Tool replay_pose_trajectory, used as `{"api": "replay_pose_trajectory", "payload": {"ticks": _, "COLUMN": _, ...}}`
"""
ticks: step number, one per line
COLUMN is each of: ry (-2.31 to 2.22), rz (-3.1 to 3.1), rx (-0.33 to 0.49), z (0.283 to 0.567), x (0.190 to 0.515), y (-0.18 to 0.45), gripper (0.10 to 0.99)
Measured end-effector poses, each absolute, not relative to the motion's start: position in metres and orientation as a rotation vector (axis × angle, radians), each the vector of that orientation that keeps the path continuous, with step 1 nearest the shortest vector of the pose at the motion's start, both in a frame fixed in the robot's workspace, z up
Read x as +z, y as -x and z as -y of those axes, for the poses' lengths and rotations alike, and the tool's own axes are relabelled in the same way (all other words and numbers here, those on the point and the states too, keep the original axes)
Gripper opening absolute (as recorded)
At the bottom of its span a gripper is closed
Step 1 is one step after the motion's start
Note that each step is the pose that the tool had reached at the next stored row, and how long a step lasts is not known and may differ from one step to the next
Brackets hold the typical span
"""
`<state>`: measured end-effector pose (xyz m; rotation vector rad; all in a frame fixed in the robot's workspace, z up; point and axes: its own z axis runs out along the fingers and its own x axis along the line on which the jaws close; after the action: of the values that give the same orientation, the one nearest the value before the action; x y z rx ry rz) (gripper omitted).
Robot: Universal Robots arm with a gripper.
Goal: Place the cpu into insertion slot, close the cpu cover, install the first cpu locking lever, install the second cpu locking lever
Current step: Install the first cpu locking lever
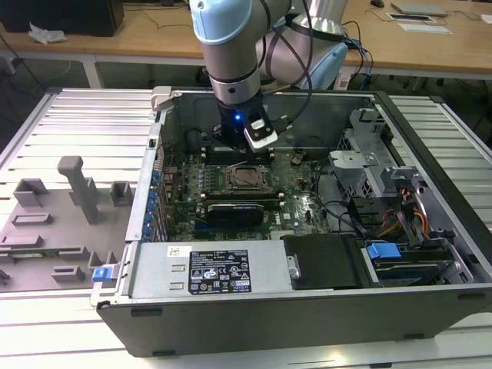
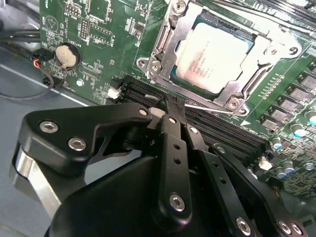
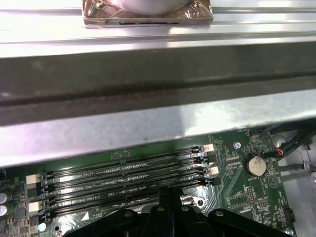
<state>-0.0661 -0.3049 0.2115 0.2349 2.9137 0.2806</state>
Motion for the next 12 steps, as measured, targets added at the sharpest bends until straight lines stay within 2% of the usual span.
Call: {"api": "replay_pose_trajectory", "payload": {"ticks": 12, "ry": -0.32, "rz": -2.901, "rx": 0.274, "z": 0.2994, "x": 0.2079, "y": 0.0682, "gripper": 0.106}}
